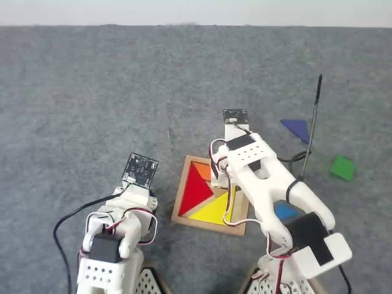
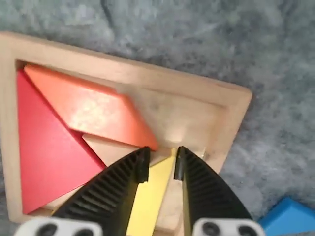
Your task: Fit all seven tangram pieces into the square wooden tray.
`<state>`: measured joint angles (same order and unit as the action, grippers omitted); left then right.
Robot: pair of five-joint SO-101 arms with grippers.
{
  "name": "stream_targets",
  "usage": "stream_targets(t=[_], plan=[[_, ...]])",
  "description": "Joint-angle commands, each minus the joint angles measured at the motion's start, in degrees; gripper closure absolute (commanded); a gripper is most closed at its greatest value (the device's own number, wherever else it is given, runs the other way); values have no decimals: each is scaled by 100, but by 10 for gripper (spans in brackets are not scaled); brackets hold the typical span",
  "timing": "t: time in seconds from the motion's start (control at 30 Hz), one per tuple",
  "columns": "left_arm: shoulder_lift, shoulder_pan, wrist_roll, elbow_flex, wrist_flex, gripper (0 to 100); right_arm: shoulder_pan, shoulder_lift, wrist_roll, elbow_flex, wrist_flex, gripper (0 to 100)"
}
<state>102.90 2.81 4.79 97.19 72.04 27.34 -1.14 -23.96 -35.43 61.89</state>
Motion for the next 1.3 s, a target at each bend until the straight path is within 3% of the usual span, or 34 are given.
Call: stream_targets(t=[0.0,0.3,0.47,0.63,0.87,0.97,1.07,1.17,1.27], plan=[[123,-26,-26,-66,26,987,-655,-365,53,-26,-13,909],[123,-26,-26,-66,26,987,-312,-365,501,-44,-48,948],[123,-26,-26,-66,26,987,435,-356,589,-53,-136,951],[123,-26,-26,-66,26,987,734,-312,607,-18,-242,951],[123,-26,-26,-66,26,987,769,1622,589,-484,-154,949],[123,-26,-26,-66,26,987,655,2923,633,-1037,-119,944],[123,-26,-26,-66,26,987,224,3943,633,-1916,-251,879],[123,-26,-26,-66,26,987,-409,4233,651,-2760,-840,814],[123,-26,-26,-66,26,987,-593,4040,879,-2945,-980,813]])
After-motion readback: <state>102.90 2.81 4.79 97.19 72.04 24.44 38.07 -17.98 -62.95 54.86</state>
